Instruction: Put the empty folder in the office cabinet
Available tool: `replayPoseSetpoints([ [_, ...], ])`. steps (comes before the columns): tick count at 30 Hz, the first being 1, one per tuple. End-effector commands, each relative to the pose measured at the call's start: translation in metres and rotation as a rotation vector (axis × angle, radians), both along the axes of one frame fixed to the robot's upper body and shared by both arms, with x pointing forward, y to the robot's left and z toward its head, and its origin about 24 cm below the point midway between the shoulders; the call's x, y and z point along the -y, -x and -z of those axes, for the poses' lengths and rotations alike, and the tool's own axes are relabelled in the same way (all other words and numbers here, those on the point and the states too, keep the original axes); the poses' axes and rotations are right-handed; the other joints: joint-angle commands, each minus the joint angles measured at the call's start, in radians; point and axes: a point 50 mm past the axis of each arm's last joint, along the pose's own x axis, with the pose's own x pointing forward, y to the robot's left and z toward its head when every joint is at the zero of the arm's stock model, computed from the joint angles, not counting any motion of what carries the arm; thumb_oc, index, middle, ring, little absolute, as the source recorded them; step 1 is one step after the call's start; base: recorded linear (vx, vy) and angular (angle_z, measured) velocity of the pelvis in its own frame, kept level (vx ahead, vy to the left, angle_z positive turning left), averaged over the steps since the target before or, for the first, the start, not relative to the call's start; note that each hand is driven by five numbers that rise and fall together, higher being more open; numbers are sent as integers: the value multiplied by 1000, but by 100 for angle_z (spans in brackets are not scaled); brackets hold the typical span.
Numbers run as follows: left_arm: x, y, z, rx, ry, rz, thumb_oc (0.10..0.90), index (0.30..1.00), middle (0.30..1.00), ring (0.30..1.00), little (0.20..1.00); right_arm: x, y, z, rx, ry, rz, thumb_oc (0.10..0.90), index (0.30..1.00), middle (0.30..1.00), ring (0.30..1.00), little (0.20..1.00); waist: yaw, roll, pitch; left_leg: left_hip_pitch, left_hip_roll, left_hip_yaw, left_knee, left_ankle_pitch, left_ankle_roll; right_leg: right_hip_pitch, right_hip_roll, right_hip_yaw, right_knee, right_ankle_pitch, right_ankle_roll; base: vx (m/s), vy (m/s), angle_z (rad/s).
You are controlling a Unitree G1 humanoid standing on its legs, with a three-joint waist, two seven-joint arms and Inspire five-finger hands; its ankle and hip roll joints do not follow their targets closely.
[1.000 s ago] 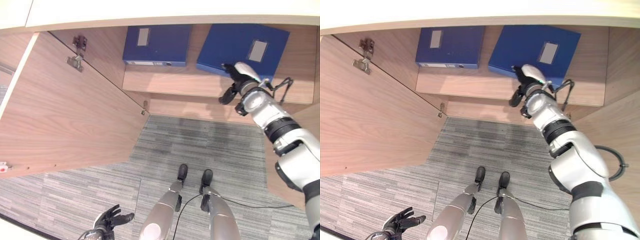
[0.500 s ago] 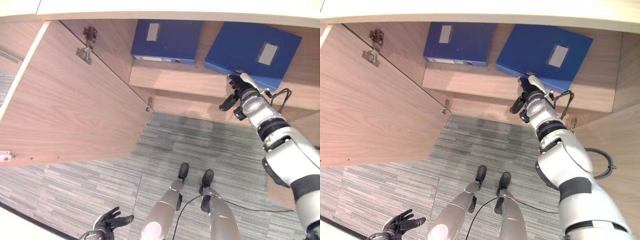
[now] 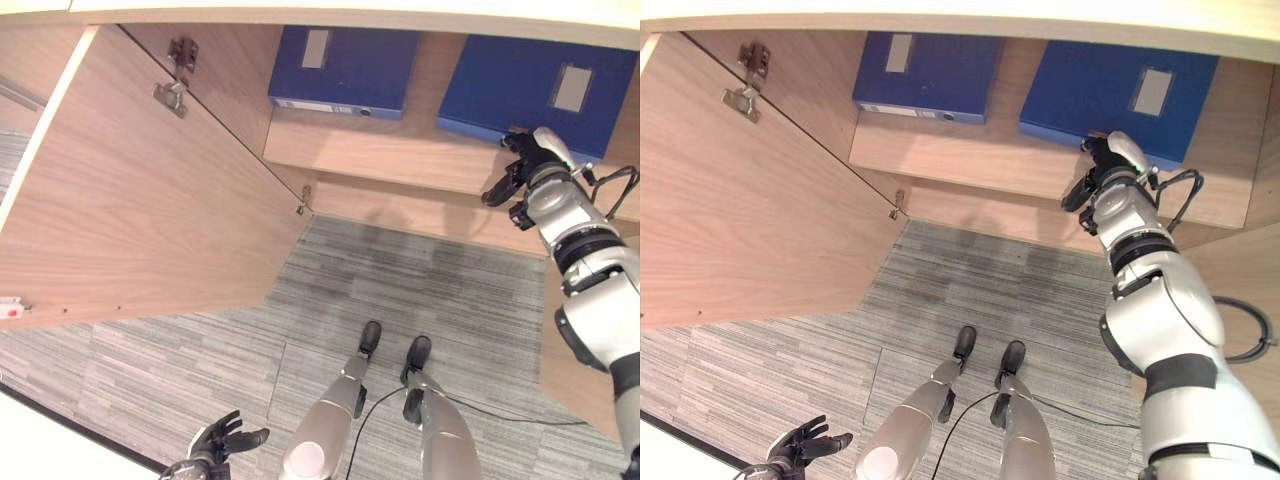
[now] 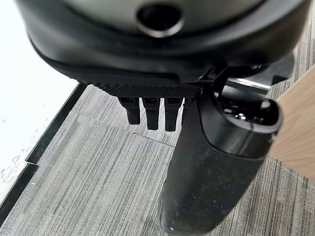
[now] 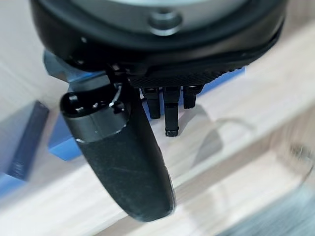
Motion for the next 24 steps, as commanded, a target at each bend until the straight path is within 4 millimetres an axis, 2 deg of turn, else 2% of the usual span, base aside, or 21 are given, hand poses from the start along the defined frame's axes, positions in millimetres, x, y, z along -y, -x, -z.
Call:
replayPoseSetpoints([
  [1,-32,30,-3,-90,-117,-21,800,900,900,900,900,23,16,-88,220,248,107,800,900,900,900,900,27,-32,18,-16,-11,-10,2,-86,-21,114,-59,-46,-106,-29,93,11,2,6],
  [5,-32,24,-5,-70,-125,-13,800,900,900,900,900,16,18,-108,234,386,102,800,900,900,900,900,38,-32,19,-36,-13,-11,3,-82,-22,100,-56,-47,-116,-25,93,0,0,0],
  [14,-30,17,-6,-46,-121,-16,800,900,900,900,900,12,19,-120,275,379,110,800,900,900,900,900,44,-33,18,-36,-13,-14,-17,-73,-25,96,-50,-51,-131,-19,94,0,0,0],
  [18,-31,17,-6,-55,-125,-18,800,900,900,900,900,3,12,-106,278,294,71,800,900,900,900,900,41,-33,18,-24,-12,-11,-21,-74,-25,103,-48,-47,-133,-19,92,0,0,0],
  [20,-30,16,-5,-56,-126,-20,800,900,900,900,900,-7,4,-82,228,240,29,800,900,900,900,900,32,-38,18,-8,-10,-7,-26,-75,-25,119,-45,-45,-140,-16,92,-22,11,-5],
  [21,-30,16,-5,-56,-126,-21,800,900,900,900,900,-7,4,-82,228,240,29,800,900,900,900,900,32,-39,19,-8,-10,-7,-26,-75,-25,120,-45,-45,-140,-16,92,-13,-1,-6],
  [23,-29,14,-4,-59,-125,-18,800,900,900,900,900,-12,-1,-64,186,204,11,800,900,900,900,900,27,-43,14,7,-9,-6,-27,-77,-25,135,-44,-45,-144,-15,92,-9,-3,-12],
  [24,-30,14,-3,-76,-132,-19,800,900,900,900,900,-15,-3,-43,143,154,0,800,900,900,900,900,23,-47,5,25,-9,-3,-30,-81,-26,154,-43,-44,-148,-16,93,-2,2,-11],
])
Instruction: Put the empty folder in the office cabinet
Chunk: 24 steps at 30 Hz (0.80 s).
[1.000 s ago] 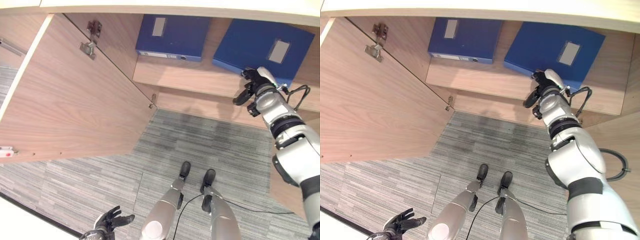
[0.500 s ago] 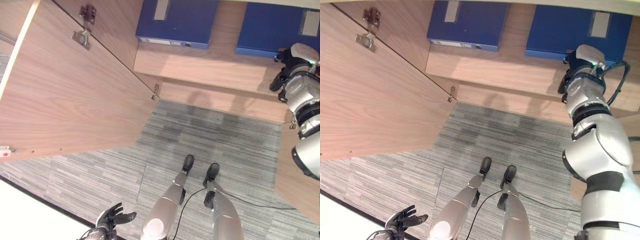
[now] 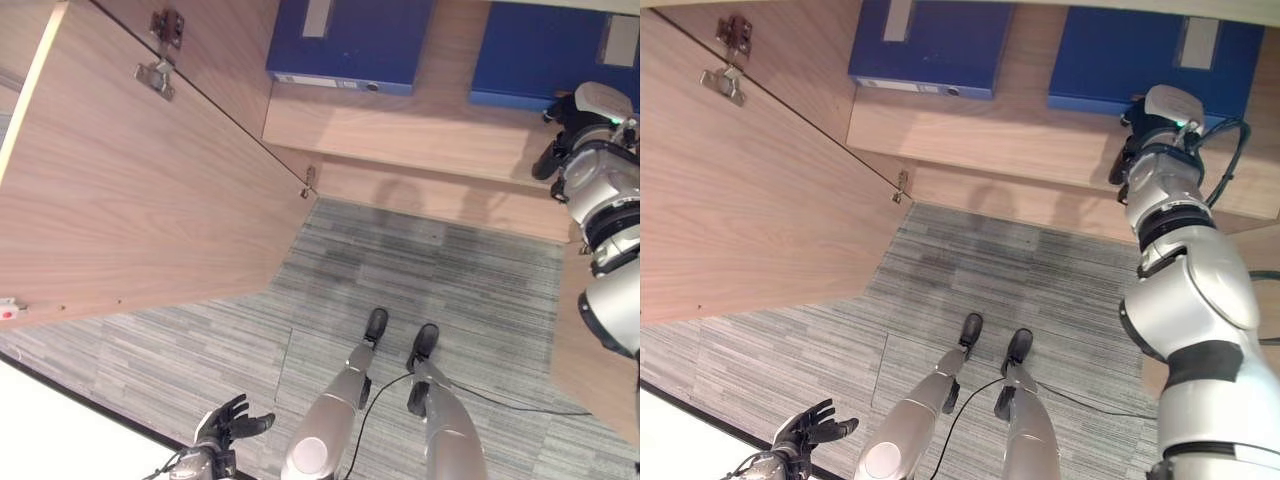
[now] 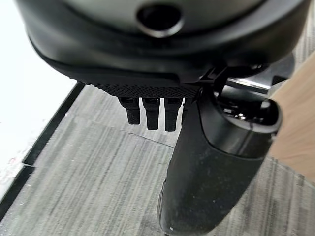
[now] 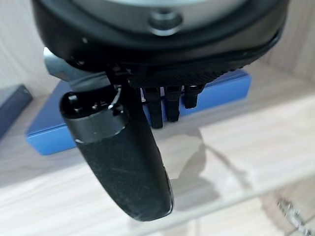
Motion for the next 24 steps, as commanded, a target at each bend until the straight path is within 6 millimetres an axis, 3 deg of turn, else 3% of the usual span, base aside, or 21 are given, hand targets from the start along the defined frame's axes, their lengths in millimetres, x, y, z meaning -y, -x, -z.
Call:
replayPoseSetpoints([
  [1,-37,39,5,-160,-138,-52,800,900,900,900,900,-16,-4,-15,86,3,-46,800,900,900,900,900,2,-64,-27,21,-15,-22,-13,-88,-24,152,-54,-61,-126,-43,105,3,1,-6],
  [3,-37,40,6,-171,-141,-53,800,900,900,900,900,-17,-5,-7,69,-23,-51,800,900,900,900,900,-1,-67,-33,30,-14,-21,-15,-89,-25,162,-55,-62,-129,-44,105,8,-2,3],
  [5,-40,42,8,-203,-153,-54,800,900,900,900,900,-21,-6,14,29,-102,-67,800,900,900,900,900,-10,-80,-49,58,-14,-20,-22,-94,-25,190,-55,-62,-137,-44,105,39,2,6],
  [6,-40,47,11,-239,-156,-59,800,900,900,900,900,-24,-6,37,-7,-177,-84,800,900,900,900,900,-23,-97,-68,93,-14,-14,-26,-101,-25,229,-52,-60,-150,-42,107,-20,50,1],
  [8,-42,49,12,-269,-167,-56,800,900,900,900,900,-24,-4,57,-76,-174,-91,800,900,900,900,900,-34,-111,-86,109,-17,-10,-21,-90,-19,255,-54,-66,-162,-21,105,-32,47,-3],
  [9,-42,49,12,-269,-167,-56,800,900,900,900,900,-24,-4,57,-76,-174,-91,800,900,900,900,900,-34,-111,-86,109,-17,-10,-21,-90,-19,256,-54,-66,-163,-21,105,46,10,-5],
  [10,-44,54,13,-305,-179,-45,800,900,900,900,900,-16,1,74,-160,-153,-76,800,900,900,900,900,-43,-127,-110,149,-18,-9,-26,-99,-17,298,-55,-67,-176,-24,108,35,5,-6],
  [11,-44,54,13,-305,-179,-45,800,900,900,900,900,-16,1,74,-160,-153,-76,800,900,900,900,900,-43,-127,-109,150,-18,-9,-26,-98,-17,299,-55,-67,-176,-24,108,60,19,-3],
  [15,-43,61,16,-361,-175,-33,800,900,900,900,900,8,16,105,-270,-163,-30,800,900,900,900,900,-73,-164,-173,235,-13,10,-49,-116,-14,370,-49,-56,-212,-17,121,7,38,-3],
  [19,-29,71,24,-373,-130,-30,800,900,900,900,900,7,18,113,-272,-177,-60,800,900,900,900,900,-87,-171,-208,274,-7,40,-60,-123,-8,394,-45,-38,-227,-4,133,-28,86,-41],
  [20,-18,77,28,-376,-94,-37,800,900,900,900,900,4,20,123,-252,-238,-90,800,900,900,900,900,-100,-170,-232,299,-1,64,-70,-126,-3,409,-40,-29,-235,1,139,-23,154,-74],
  [21,-8,85,33,-393,-66,-32,800,900,900,900,900,2,28,145,-210,-426,-86,800,900,900,900,900,-115,-165,-257,333,4,87,-90,-125,2,430,-36,-18,-241,7,146,-32,203,-58],
  [23,1,88,36,-408,-37,-37,800,900,900,900,900,-8,36,170,-164,-665,-86,800,900,900,900,900,-140,-156,-279,358,9,106,-101,-126,3,447,-32,-6,-243,8,150,-35,144,-48],
  [24,1,88,36,-408,-37,-37,800,900,900,900,900,-8,36,170,-164,-665,-85,800,900,900,900,900,-141,-157,-281,355,9,106,-101,-124,3,444,-32,-6,-243,9,150,-36,128,-47],
])
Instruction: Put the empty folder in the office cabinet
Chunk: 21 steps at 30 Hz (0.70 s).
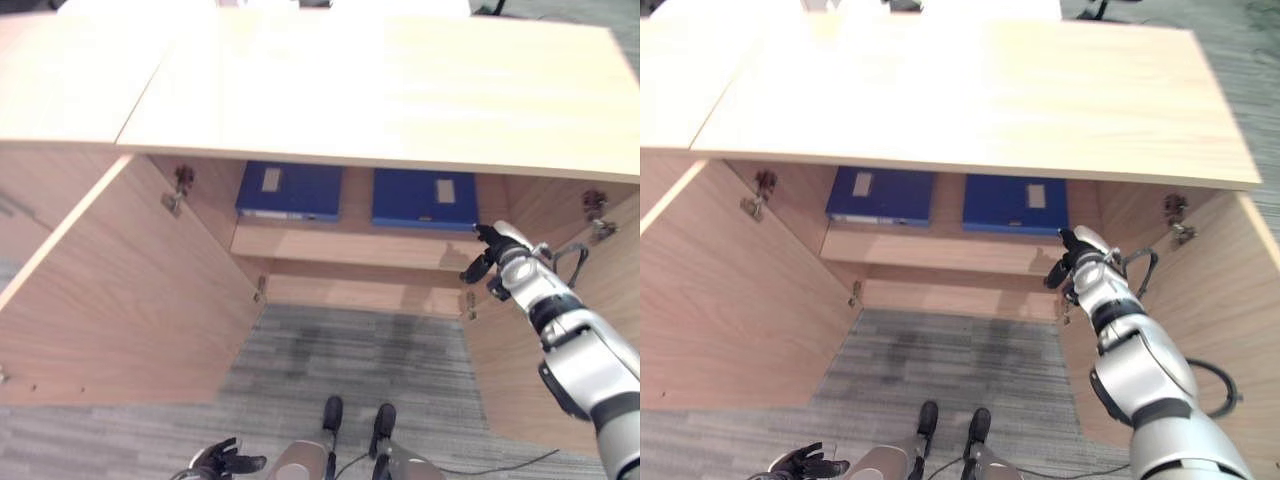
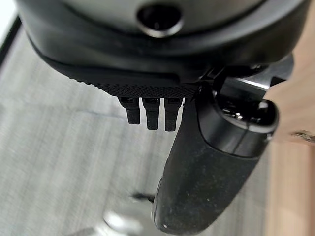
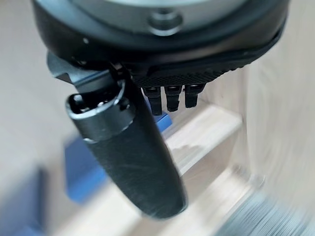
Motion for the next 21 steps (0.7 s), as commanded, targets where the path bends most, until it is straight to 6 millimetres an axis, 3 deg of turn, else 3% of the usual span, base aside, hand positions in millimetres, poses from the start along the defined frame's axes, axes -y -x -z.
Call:
replayPoseSetpoints([
  [1,-11,28,4,-113,-27,-44,800,900,900,900,900,-1,1,-4,169,-283,107,800,900,900,900,900,-35,-5,-70,-11,11,-35,-13,-80,-24,55,-24,-41,26,-90,79,-8,120,-35],
  [2,-8,27,5,-121,-22,-62,800,900,900,900,900,-4,11,12,194,-431,161,800,900,900,900,900,-53,-2,-80,4,13,-27,-13,-88,-24,67,-22,-36,24,-94,79,-9,119,-40],
  [3,-8,27,5,-122,-23,-62,800,900,900,900,900,-4,11,12,194,-431,162,800,900,900,900,900,-53,-3,-83,1,13,-27,-13,-87,-24,64,-23,-36,23,-92,78,49,107,-38],
  [5,7,35,11,-158,16,-102,800,900,900,900,900,-5,62,67,289,-904,437,800,900,900,900,900,-105,7,-127,53,10,-9,-13,-116,-18,106,-23,-23,19,-106,78,106,130,-25],
  [7,13,47,13,-193,28,-120,800,900,900,900,900,-2,102,100,318,-1072,641,800,900,900,900,900,-136,16,-159,79,9,9,-13,-132,-13,118,-23,-7,18,-108,79,100,122,-34],
  [13,15,73,15,-303,-6,-135,800,900,900,900,900,2,159,138,292,-1145,870,800,900,900,900,900,-204,16,-198,124,18,77,-13,-164,-5,127,-20,58,17,-99,85,47,81,-61],
  [16,15,71,15,-293,-2,-163,800,900,900,900,900,6,173,147,277,-1139,944,800,900,900,900,900,-223,14,-205,132,23,111,-13,-173,-2,119,-17,85,17,-90,90,5,53,-68],
  [18,17,66,16,-284,5,-158,800,900,900,900,900,14,197,162,257,-1142,1094,800,900,900,900,900,-255,13,-207,137,27,146,-13,-181,2,110,-14,114,15,-80,97,20,66,-52],
  [21,16,62,15,-279,0,-149,800,900,900,900,900,22,213,168,287,-1139,1212,800,900,900,900,900,-277,12,-207,141,31,172,-13,-186,4,102,-10,137,15,-73,102,5,34,-44],
])
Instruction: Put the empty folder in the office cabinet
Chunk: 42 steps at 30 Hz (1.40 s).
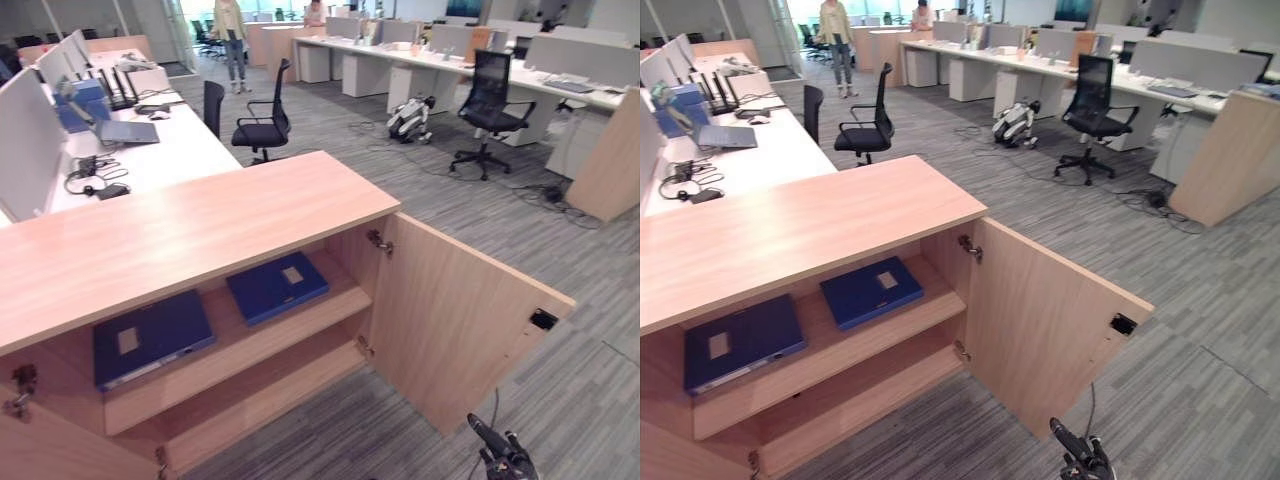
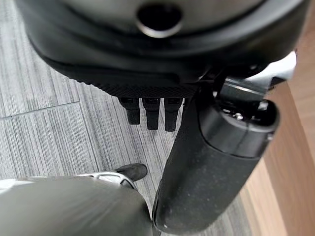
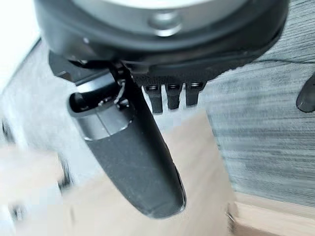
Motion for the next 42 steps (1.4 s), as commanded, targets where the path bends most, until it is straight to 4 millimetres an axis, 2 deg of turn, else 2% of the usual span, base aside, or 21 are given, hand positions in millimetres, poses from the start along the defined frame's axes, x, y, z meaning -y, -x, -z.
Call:
replayPoseSetpoints([
  [1,-1,7,0,-54,-26,29,800,900,900,900,900,32,-43,-29,151,136,84,800,900,900,900,900,-2,35,13,-21,8,-152,-1,-80,-13,47,-11,8,30,-64,69,11,19,-69],
  [6,-7,5,-1,-51,-52,46,800,900,900,900,900,65,-41,-50,98,319,79,800,900,900,900,900,-20,33,14,-20,9,-138,-1,-90,-11,44,-11,22,25,-59,74,6,5,-24],
  [9,-11,3,-2,-51,-70,65,800,900,900,900,900,87,-58,-80,139,484,13,800,900,900,900,900,-18,32,19,-19,6,-144,-1,-90,-12,48,-14,18,23,-60,74,2,-1,5],
  [10,-11,3,-2,-51,-70,65,800,900,900,900,900,87,-58,-80,139,484,13,800,900,900,900,900,-18,32,19,-19,6,-144,-1,-90,-12,48,-14,18,23,-60,74,5,-7,12],
  [11,-14,4,-3,-56,-77,78,800,900,900,900,900,96,-71,-100,151,596,-62,800,900,900,900,900,-10,31,21,-18,6,-150,-1,-91,-13,52,-16,13,21,-61,74,5,-7,13],
  [13,-16,4,-4,-60,-86,96,800,900,900,900,900,100,-85,-118,160,699,-166,800,900,900,900,900,-1,29,23,-16,5,-156,-1,-90,-13,57,-18,6,20,-61,73,6,-7,17],
  [14,-16,4,-3,-59,-85,96,800,900,900,900,900,100,-86,-119,160,701,-167,800,900,900,900,900,-2,29,23,-16,5,-156,-1,-91,-13,57,-18,6,19,-61,73,9,-17,12],
  [15,-20,4,-5,-63,-96,117,800,900,900,900,900,106,-101,-140,168,814,-265,800,900,900,900,900,10,26,23,-14,4,-162,-1,-90,-14,64,-20,-2,16,-63,72,9,-19,5],
  [16,-22,4,-5,-65,-100,125,800,900,900,900,900,107,-110,-150,177,861,-316,800,900,900,900,900,16,25,23,-13,5,-165,-1,-90,-15,67,-21,-6,16,-65,72,10,-28,5],
  [18,-23,3,-6,-65,-103,130,800,900,900,900,900,107,-119,-160,191,904,-362,800,900,900,900,900,20,24,25,-11,5,-167,-1,-90,-16,70,-21,-10,15,-66,71,6,-22,11],
  [19,-28,2,-7,-66,-113,141,800,900,900,900,900,106,-134,-177,213,977,-439,800,900,900,900,900,35,20,24,-10,5,-173,-1,-88,-18,75,-22,-16,14,-69,70,5,-22,7],
  [20,-28,2,-7,-65,-112,140,800,900,900,900,900,106,-134,-177,214,978,-440,800,900,900,900,900,33,21,25,-10,5,-174,-1,-88,-18,76,-22,-17,14,-69,70,7,-46,1],
  [21,-32,1,-8,-68,-122,149,800,900,900,900,900,102,-150,-191,234,1034,-515,800,900,900,900,900,49,16,25,-10,5,-180,-1,-86,-21,81,-23,-25,12,-71,68,3,-34,7],
  [23,-35,0,-9,-65,-130,151,800,900,900,900,900,98,-165,-205,256,1075,-575,800,900,900,900,900,62,13,27,-8,5,-187,-1,-84,-23,86,-23,-33,10,-74,66,1,-39,9],
  [27,-39,0,-10,-68,-137,151,800,900,900,900,900,90,-184,-217,289,1103,-662,800,900,900,900,900,77,10,30,-7,5,-197,-1,-82,-26,94,-23,-43,7,-76,64,-2,-27,14],
  [29,-42,4,-11,-85,-140,153,800,900,900,900,900,73,-202,-228,352,1111,-766,800,900,900,900,900,92,5,29,-6,5,-202,-1,-79,-29,99,-23,-48,6,-79,62,-7,-34,8],
  [30,-42,4,-11,-85,-140,152,800,900,900,900,900,72,-203,-229,353,1111,-767,800,900,900,900,900,91,6,29,-6,5,-203,-1,-79,-29,100,-23,-49,6,-79,62,0,-36,-6],
  [35,-38,5,-10,-92,-120,151,800,900,900,900,900,24,-238,-256,594,1045,-883,800,900,900,900,900,112,6,22,-2,7,-210,-1,-75,-33,107,-21,-60,6,-84,57,1,-4,-1],
  [38,-37,4,-10,-88,-116,150,800,900,900,900,900,11,-244,-262,656,1023,-912,800,900,900,900,900,116,5,22,-3,8,-213,-1,-74,-34,107,-21,-61,6,-84,56,1,-4,-9],
  [39,-37,2,-10,-80,-115,144,800,900,900,900,900,-10,-247,-268,753,981,-959,800,900,900,900,900,118,3,23,-4,8,-216,-1,-71,-34,106,-19,-62,6,-84,55,-6,-4,-6],
  [42,-35,-2,-9,-68,-112,138,800,900,900,900,900,-49,-241,-271,934,878,-1057,800,900,900,900,900,116,2,24,-6,9,-215,-1,-69,-34,104,-19,-62,6,-82,53,-4,2,-22],
])
